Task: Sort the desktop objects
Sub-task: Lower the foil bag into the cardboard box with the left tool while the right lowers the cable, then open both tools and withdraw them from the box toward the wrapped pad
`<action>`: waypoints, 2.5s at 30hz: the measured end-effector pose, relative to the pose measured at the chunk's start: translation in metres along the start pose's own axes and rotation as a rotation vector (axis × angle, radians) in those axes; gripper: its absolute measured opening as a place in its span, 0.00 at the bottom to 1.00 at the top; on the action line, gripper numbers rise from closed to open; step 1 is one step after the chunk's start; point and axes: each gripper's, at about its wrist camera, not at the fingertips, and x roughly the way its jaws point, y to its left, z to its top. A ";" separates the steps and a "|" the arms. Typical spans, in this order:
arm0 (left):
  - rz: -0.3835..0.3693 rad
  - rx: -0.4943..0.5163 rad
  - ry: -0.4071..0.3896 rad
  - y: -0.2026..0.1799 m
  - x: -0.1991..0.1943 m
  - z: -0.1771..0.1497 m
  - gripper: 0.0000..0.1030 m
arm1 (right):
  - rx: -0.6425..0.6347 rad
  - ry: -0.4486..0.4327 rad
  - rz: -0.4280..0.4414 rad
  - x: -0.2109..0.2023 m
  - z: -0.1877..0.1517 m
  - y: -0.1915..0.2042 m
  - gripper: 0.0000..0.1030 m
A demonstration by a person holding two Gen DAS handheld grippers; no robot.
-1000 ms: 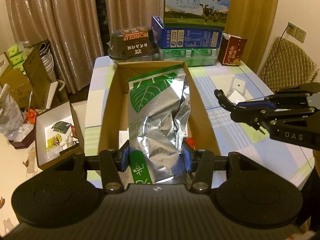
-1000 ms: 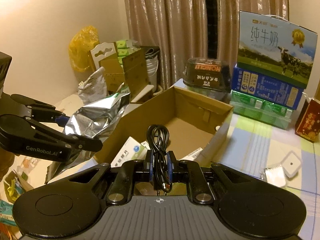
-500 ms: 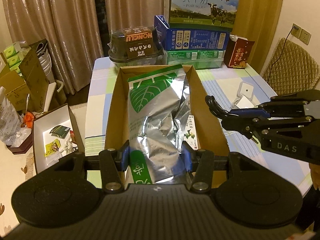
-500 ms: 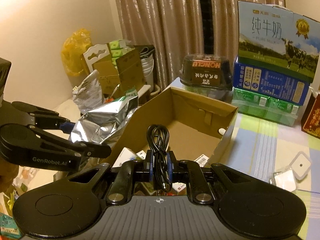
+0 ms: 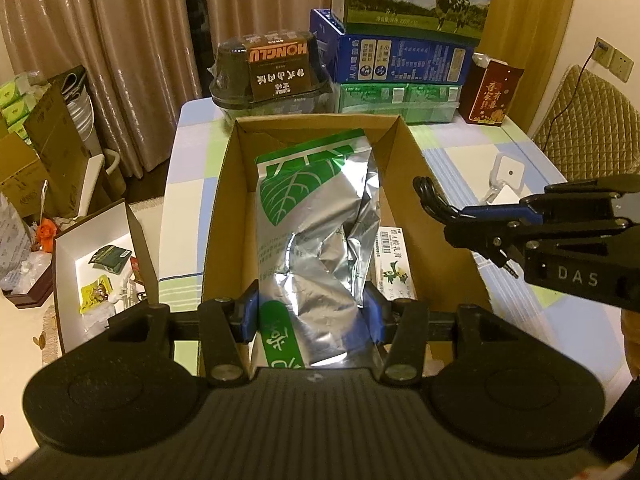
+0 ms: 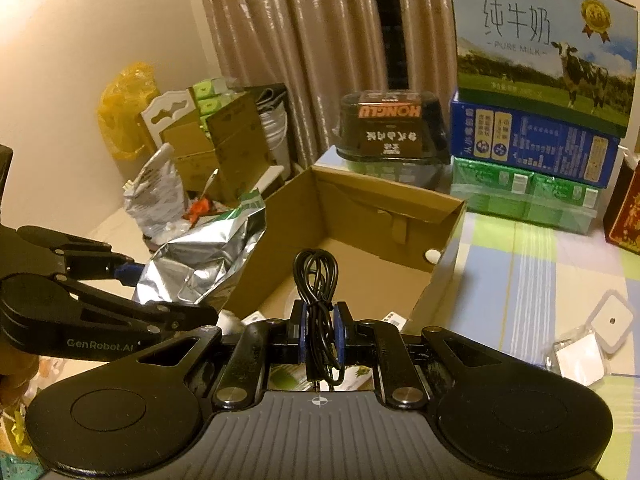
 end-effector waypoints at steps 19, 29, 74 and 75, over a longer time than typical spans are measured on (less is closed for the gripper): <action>-0.023 -0.047 -0.033 0.010 0.056 0.041 0.55 | 0.064 -0.006 -0.030 0.040 0.016 -0.027 0.10; 0.013 -0.064 -0.074 0.017 0.047 0.038 0.62 | 0.142 -0.013 0.013 0.047 0.015 -0.038 0.18; -0.005 -0.122 -0.190 -0.116 -0.072 -0.047 0.99 | 0.284 -0.027 -0.184 -0.184 -0.125 -0.126 0.98; -0.004 -0.113 -0.188 -0.121 -0.072 -0.046 0.99 | 0.290 -0.029 -0.189 -0.188 -0.127 -0.129 0.98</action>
